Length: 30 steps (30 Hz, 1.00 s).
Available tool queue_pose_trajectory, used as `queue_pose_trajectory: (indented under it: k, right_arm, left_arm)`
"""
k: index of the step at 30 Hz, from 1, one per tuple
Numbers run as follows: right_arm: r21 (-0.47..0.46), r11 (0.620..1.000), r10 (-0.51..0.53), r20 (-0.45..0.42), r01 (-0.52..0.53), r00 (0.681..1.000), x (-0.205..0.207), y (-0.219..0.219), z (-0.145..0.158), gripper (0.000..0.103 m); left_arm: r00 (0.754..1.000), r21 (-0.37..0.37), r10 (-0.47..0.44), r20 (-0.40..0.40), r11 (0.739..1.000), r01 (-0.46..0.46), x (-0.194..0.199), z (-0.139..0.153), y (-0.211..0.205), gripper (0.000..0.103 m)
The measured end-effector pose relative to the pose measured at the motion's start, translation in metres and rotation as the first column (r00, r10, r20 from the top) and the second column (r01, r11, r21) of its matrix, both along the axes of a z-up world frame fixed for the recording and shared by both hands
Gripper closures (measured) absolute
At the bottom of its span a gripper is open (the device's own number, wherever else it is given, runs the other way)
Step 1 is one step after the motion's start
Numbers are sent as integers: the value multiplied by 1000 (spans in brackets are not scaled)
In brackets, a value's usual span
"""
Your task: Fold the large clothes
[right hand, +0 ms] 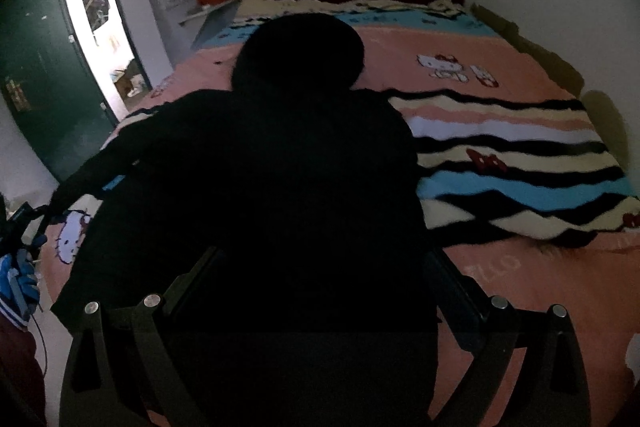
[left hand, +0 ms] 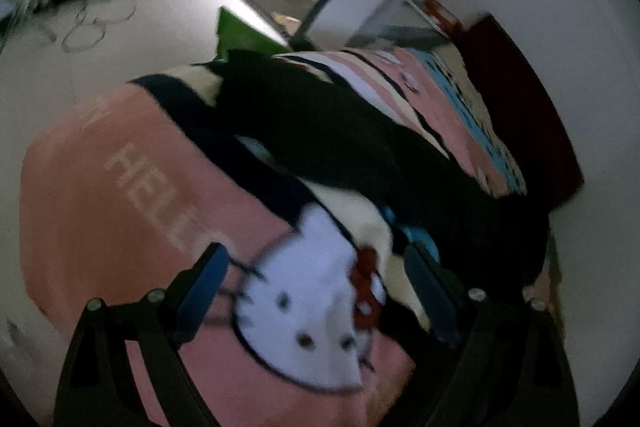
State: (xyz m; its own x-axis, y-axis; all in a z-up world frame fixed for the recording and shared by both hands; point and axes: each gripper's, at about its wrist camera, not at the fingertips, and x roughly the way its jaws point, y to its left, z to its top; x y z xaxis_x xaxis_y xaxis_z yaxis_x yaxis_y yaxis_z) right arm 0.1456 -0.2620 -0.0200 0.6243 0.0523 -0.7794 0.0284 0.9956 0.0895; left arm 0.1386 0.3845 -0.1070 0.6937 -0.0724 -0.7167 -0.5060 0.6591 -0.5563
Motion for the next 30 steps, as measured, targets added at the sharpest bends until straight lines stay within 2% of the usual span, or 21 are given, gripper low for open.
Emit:
queue_pose_trajectory:
  k: [3, 8, 11, 13, 15, 18, 23, 30]
  right_arm:
    - [-12, 1000, -19, -17, 18, 1000, 5, -3, -3, 6]
    - [-39, 998, -43, -37, 41, 998, 15, -3, -5, 6]
    - [-51, 997, -53, -50, 50, 997, 20, -3, -8, 6]
    - [-57, 997, -59, -57, 56, 997, 24, -3, -10, 6]
    - [-60, 996, -68, -67, 64, 995, 27, -4, -12, 6]
    - [-68, 995, -78, -75, 73, 994, 30, -5, -15, 6]
    - [-66, 994, -90, -73, 86, 993, 32, -7, -15, 6]
    - [-41, 996, -78, -55, 76, 995, 25, -8, -14, 6]
  left_arm:
    - [998, -92, 52, 24, 994, -50, 10, -19, 28, 14]
    - [995, -149, 84, 46, 986, -76, 32, -33, 47, 17]
    - [994, -174, 99, 51, 981, -88, 49, -39, 57, 35]
    - [993, -207, 108, 46, 973, -97, 60, -48, 64, 63]
    - [991, -252, 127, 41, 961, -113, 67, -58, 72, 77]
    - [987, -297, 152, 58, 946, -129, 70, -66, 78, 88]
    - [987, -263, 135, 85, 959, -108, 73, -55, 77, 97]
    - [988, -169, 71, 138, 984, -48, 75, -3, 62, 97]
